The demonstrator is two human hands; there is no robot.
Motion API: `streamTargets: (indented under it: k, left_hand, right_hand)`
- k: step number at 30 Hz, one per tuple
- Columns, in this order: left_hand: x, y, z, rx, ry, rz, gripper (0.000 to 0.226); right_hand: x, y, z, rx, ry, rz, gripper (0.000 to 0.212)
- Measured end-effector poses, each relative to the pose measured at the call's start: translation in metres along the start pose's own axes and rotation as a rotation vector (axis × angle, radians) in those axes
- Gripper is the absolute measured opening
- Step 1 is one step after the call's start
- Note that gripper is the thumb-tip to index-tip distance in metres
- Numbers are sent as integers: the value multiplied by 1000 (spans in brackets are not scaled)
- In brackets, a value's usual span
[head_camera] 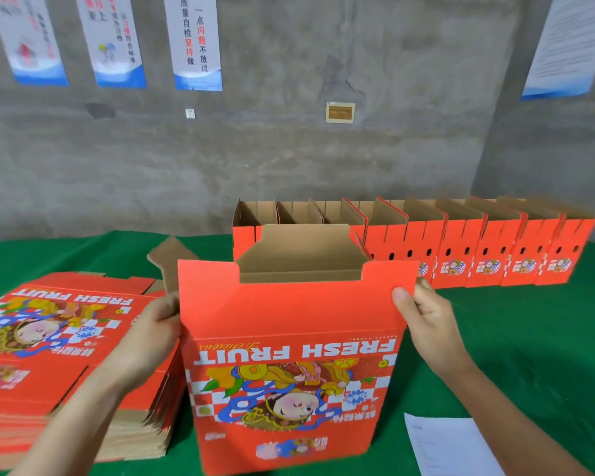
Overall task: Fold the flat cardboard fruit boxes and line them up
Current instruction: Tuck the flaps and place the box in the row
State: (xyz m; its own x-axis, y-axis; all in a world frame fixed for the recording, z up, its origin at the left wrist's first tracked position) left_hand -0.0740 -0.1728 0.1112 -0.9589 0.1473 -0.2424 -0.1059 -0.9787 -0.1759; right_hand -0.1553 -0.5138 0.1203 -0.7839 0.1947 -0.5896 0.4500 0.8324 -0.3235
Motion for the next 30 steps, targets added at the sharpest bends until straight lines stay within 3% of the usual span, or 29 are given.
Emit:
streamTargets:
  k: [3,6,9,13,14,17,21,24,26,28,30]
  left_hand:
    - [8,7,-13,78,-38,99,42]
    - [10,18,-34,186,-113,177,39]
    - [15,26,-39,143,-116,259,37]
    - [20,35,-27,123,-97,257,34]
    - [18,35,-29,86,-91,255,35]
    - [14,33,-28,-187,-35,244,67]
    - [8,33,-21,-509,38,206,69]
    - [4,34,-17,-688,92,168,65]
    - [4,35,-9,-764,165,152,69]
    - [4,38,-3,-814,279,124,76]
    - [3,42,1,-803,385,64,78]
  right_hand:
    - [-5,1,4,252,-43,-3,21]
    - [1,7,13,405,-5,-33,40]
    - [7,11,25,356,93,-68,60]
    - [2,11,31,235,241,-11,57]
    - [1,12,31,227,268,-12,59]
    - [-2,16,34,300,292,-30,64]
    - [0,20,39,345,275,0,69]
    - [-3,24,38,356,281,-32,49]
    - [-3,27,34,402,300,-74,10]
    - [-1,29,31,465,318,-171,57]
    - [-4,29,22,689,253,-295,76]
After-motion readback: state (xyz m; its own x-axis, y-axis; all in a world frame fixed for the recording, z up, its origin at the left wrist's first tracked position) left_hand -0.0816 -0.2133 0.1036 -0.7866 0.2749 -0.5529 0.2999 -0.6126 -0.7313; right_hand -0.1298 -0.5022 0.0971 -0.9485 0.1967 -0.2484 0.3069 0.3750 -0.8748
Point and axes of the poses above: each hand's wrist, its own x-axis away from the middle knuckle, its own y-axis out of the palm, z = x × y, the point moved 4 cm from there along -x, towards the middle knuckle, and after that the axes turned 4 degrees about -z, right-handed, at the moved point
